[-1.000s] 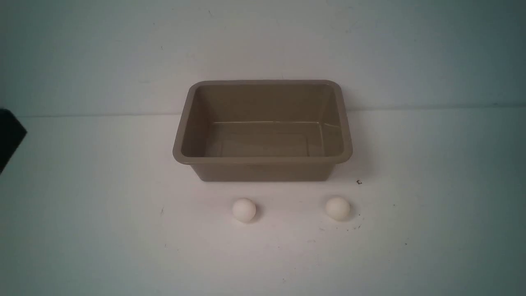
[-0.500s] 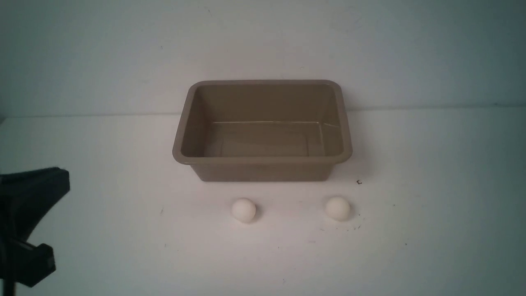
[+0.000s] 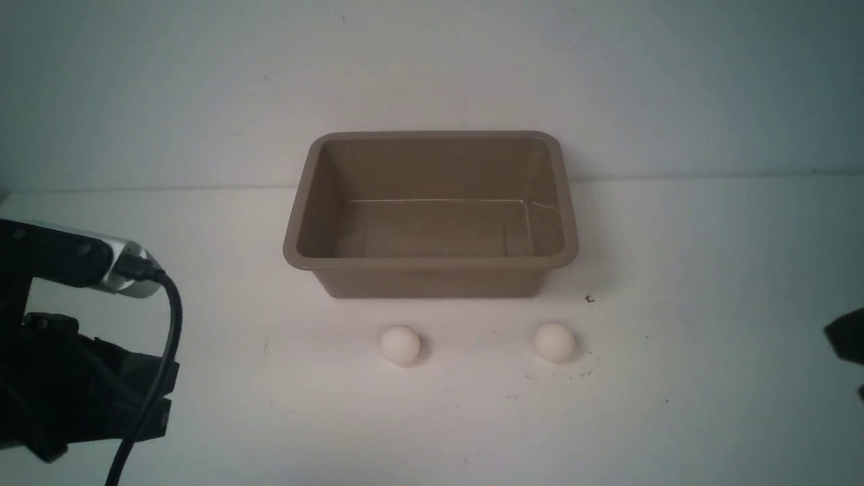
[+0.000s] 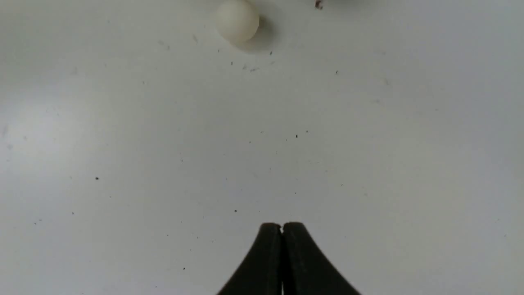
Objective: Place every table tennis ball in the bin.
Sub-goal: Use the right arm to clamp the table tennis ball closest to it
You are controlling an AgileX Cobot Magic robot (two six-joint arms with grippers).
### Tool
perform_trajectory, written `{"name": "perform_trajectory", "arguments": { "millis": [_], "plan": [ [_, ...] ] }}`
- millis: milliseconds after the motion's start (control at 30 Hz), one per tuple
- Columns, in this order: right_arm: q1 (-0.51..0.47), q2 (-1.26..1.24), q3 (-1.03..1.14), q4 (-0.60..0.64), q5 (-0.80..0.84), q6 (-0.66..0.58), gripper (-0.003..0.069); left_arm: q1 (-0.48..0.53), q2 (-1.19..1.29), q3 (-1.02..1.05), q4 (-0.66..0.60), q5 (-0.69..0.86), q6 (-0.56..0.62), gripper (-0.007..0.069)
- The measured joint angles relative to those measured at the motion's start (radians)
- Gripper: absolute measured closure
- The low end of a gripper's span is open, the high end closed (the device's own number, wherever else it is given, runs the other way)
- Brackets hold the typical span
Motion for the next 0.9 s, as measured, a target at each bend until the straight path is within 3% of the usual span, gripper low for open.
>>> {"name": "perform_trajectory", "arguments": {
  "millis": [200, 300, 533, 667, 900],
  "plan": [
    [0.187, 0.273, -0.059, -0.208, -0.091, 0.286, 0.0671, 0.000, 0.086, -0.079, 0.021, -0.009, 0.003, 0.0629],
    [0.208, 0.368, -0.147, -0.224, -0.139, 0.347, 0.0669, -0.002, 0.104, -0.085, 0.026, -0.008, 0.003, 0.0629],
    [0.205, 0.452, -0.286, -0.170, -0.165, 0.316, 0.0648, -0.047, 0.107, -0.085, 0.036, -0.003, 0.006, 0.0629],
    [0.198, 0.507, -0.359, -0.115, -0.164, 0.255, 0.0592, -0.114, 0.107, -0.085, 0.071, -0.002, 0.023, 0.0629],
    [0.170, 0.561, -0.379, -0.089, -0.148, 0.243, 0.0400, -0.128, 0.107, -0.085, 0.097, 0.008, 0.021, 0.0629]
  ]
}}
